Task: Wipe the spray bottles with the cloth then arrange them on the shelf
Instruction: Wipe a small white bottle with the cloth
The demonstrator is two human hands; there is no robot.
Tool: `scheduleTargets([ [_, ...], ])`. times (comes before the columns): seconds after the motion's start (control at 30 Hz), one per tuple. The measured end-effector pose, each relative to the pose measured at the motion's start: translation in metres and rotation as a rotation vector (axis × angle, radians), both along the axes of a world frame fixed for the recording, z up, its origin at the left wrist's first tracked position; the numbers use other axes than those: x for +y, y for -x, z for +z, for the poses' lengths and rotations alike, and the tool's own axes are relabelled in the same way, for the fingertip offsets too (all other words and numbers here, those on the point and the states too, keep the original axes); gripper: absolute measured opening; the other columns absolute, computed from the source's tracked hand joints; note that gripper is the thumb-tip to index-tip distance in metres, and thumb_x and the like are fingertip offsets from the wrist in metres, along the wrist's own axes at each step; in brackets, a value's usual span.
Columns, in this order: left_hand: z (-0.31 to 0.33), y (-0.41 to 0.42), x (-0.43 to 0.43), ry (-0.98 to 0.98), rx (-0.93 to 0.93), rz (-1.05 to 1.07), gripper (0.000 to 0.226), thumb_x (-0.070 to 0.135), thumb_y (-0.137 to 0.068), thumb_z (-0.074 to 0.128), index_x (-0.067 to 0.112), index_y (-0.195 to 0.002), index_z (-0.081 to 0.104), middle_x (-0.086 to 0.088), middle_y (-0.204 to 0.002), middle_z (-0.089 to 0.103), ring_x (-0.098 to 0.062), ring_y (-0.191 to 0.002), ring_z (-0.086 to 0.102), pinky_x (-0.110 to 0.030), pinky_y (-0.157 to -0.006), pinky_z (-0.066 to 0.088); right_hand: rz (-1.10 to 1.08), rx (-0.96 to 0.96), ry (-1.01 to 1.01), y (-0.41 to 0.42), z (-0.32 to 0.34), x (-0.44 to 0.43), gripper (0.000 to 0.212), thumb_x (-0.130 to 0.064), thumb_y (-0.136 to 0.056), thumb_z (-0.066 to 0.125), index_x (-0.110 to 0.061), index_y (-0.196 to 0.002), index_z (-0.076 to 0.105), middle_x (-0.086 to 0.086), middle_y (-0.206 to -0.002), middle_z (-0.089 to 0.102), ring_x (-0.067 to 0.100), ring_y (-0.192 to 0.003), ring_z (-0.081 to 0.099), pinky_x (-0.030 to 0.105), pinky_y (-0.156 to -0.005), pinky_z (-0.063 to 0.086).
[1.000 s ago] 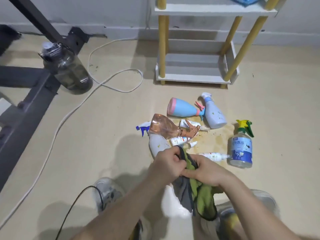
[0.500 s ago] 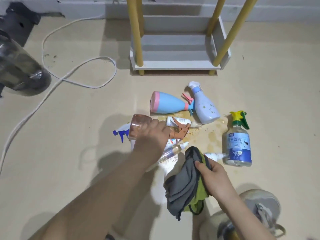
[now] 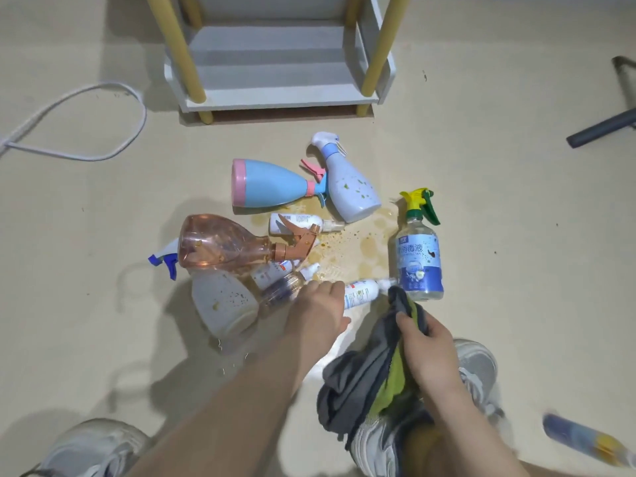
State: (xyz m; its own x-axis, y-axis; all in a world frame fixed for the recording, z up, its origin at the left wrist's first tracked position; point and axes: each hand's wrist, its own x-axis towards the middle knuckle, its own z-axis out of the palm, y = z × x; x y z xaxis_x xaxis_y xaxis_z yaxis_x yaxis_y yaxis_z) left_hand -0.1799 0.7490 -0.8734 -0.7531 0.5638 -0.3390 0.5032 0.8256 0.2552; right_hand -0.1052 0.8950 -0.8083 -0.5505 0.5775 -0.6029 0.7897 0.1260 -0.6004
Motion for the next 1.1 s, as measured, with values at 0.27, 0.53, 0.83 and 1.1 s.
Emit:
scheduleTargets([
  [0.27, 0.043, 0.01, 0.002, -0.346, -0.597, 0.678, 0.034, 0.038, -0.064, 0.07, 0.017, -0.055, 0.044, 0.002, -0.055, 0.04, -0.019, -0.056, 0.039, -0.029, -0.052, 0.026, 0.07, 0.25, 0.193, 0.011, 0.024, -0.027, 0.018, -0.028, -0.098, 0.058, -0.023, -0.089, 0.072, 0.006, -0.094, 0.072, 0.022, -0.096, 0.067, 0.04, -0.09, 0.05],
  [0.53, 0.188, -0.005, -0.021, -0.704, -0.391, 0.9, 0.022, 0.015, -0.074, 0.065, 0.011, -0.056, 0.055, 0.006, -0.048, 0.049, -0.016, -0.051, 0.044, -0.024, -0.051, 0.033, 0.189, 0.537, 0.366, 0.037, 0.134, -0.069, 0.017, -0.017, -0.087, 0.059, -0.019, -0.091, 0.076, 0.01, -0.079, 0.068, 0.019, -0.073, 0.058, 0.032, -0.067, 0.046],
  [0.83, 0.369, -0.036, -0.038, -0.862, -0.022, 0.889, 0.018, 0.034, -0.073, 0.071, 0.018, -0.064, 0.07, 0.004, -0.053, 0.065, -0.015, -0.053, 0.057, -0.029, -0.056, 0.045, 0.374, 0.779, 0.522, 0.043, 0.306, -0.077, 0.018, -0.028, -0.098, 0.059, -0.02, -0.093, 0.074, 0.002, -0.08, 0.073, 0.024, -0.084, 0.068, 0.038, -0.079, 0.052],
  [1.1, 0.422, -0.063, -0.053, -0.688, 0.362, 0.772, 0.013, 0.027, -0.079, 0.061, 0.015, -0.074, 0.062, -0.002, -0.064, 0.063, -0.023, -0.069, 0.057, -0.032, -0.06, 0.043, 0.462, 0.861, 0.477, 0.026, 0.375, -0.09, 0.013, -0.009, -0.092, 0.065, -0.014, -0.098, 0.076, 0.01, -0.093, 0.077, 0.023, -0.087, 0.071, 0.039, -0.086, 0.056],
])
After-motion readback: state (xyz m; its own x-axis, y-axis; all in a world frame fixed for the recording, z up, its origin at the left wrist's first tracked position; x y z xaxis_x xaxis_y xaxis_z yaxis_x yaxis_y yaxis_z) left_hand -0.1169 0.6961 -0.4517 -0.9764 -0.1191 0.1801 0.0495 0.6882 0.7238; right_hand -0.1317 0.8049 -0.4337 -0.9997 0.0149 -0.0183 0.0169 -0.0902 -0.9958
